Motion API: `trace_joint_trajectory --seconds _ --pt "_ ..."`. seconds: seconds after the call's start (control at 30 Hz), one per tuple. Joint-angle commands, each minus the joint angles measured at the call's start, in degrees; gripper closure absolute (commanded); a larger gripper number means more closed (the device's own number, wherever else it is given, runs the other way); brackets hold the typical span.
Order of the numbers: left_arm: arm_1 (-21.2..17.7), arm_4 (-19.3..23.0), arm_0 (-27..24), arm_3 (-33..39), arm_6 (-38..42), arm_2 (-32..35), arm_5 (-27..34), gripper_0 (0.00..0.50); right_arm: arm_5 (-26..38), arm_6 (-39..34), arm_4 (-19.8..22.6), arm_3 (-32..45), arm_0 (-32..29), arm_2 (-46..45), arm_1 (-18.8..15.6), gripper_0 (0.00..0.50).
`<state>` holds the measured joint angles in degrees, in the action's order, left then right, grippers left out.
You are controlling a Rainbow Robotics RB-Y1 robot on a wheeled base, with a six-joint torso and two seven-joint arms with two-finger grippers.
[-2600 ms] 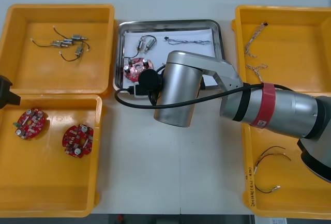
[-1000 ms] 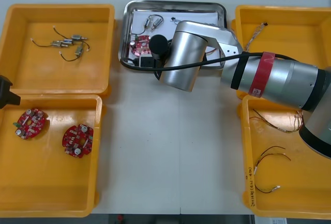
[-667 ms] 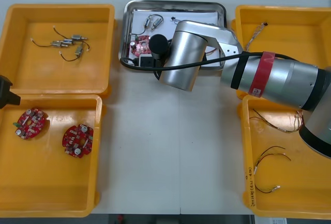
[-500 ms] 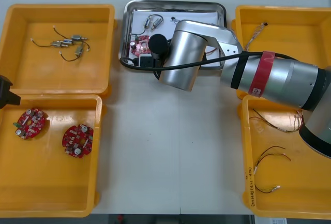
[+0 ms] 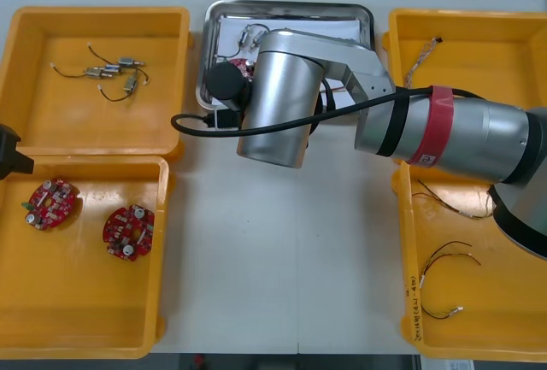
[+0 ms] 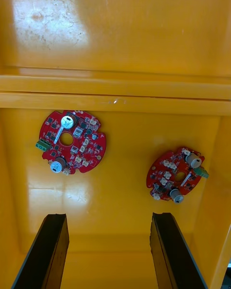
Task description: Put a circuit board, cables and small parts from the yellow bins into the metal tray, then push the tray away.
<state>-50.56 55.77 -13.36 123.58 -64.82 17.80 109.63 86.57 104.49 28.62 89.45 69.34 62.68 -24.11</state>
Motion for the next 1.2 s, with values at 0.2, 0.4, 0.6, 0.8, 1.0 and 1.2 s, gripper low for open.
trace_joint_trajectory --seconds 0.2,0.4,0.6,0.8,1.0,1.2 --pt "-2.1 0.4 0.8 1.5 -3.4 1.4 0.4 0.0 11.5 -2.4 0.4 12.6 -2.0 -9.0 -1.1 0.0" --pt "-2.1 0.4 0.8 1.5 -3.4 1.4 0.4 0.0 19.2 -3.7 0.1 18.6 -6.7 -15.7 -1.1 0.0" --pt "-2.1 0.4 0.8 1.5 -3.4 1.4 0.4 0.0 23.4 -5.2 0.0 24.0 -12.0 -23.5 -1.0 0.0" --pt "-2.1 0.4 0.8 1.5 -3.4 1.4 0.4 0.0 23.4 -6.7 -0.1 29.7 -18.3 -32.0 -1.1 0.0" --pt "-2.1 0.4 0.8 1.5 -3.4 1.4 0.4 0.0 23.4 -8.1 -1.2 36.8 -27.1 -43.2 -1.1 0.0" --pt "-2.1 0.4 0.8 1.5 -3.4 1.4 0.4 0.0 23.4 -9.2 -1.7 41.2 -34.5 -52.0 -2.2 0.0"
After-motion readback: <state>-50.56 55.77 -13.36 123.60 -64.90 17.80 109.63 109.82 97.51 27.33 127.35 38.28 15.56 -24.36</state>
